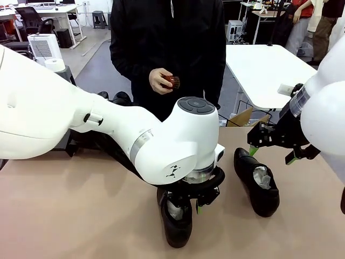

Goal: Organize the shoes by placing them on the stand.
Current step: Place the Shoe from the middle of the table onto the Shoes Stand.

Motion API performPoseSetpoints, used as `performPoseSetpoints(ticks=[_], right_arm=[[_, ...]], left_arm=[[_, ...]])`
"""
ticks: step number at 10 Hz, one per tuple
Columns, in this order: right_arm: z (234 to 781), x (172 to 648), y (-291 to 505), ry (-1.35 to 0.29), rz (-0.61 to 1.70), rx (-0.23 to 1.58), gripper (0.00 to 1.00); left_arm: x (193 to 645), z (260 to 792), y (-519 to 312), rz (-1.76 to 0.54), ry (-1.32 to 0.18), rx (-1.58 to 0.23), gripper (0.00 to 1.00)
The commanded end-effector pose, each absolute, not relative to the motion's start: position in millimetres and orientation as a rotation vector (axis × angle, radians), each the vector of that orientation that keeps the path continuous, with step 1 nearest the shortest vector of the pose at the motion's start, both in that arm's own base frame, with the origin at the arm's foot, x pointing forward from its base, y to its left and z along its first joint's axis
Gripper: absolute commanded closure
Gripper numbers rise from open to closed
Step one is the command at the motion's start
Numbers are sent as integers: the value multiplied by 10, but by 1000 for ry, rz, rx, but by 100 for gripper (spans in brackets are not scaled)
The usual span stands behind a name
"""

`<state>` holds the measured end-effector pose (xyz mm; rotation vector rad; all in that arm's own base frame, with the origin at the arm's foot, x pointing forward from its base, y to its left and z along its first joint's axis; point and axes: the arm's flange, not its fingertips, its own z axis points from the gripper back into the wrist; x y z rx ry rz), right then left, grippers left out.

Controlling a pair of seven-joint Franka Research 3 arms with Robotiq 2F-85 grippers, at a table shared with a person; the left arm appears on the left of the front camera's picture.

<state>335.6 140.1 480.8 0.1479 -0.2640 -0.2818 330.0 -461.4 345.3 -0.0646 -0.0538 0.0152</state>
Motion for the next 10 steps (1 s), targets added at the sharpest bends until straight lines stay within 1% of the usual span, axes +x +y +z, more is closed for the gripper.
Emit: performPoseSetpoints(ticks=[1,6,7,8,9,10], right_arm=[[4816,3357,1387,-264,-265,151,0],[4816,3357,1387,-264,-265,151,0],[4816,3357,1387,-264,-265,151,0],[4816,3357,1387,-264,-265,151,0],[4816,3357,1387,-264,-265,151,0],[4816,3357,1387,-264,-265,151,0]], left_arm=[[3277,3372,-4599,46,-76,-29,100],[3246,3451,-4485,60,-82,-28,100],[3222,3626,-4450,50,-103,-35,100],[3171,3938,-4382,47,-147,-62,100],[3096,4319,-4245,-65,-178,-72,100],[3039,4644,-4044,-111,-171,-138,100]])
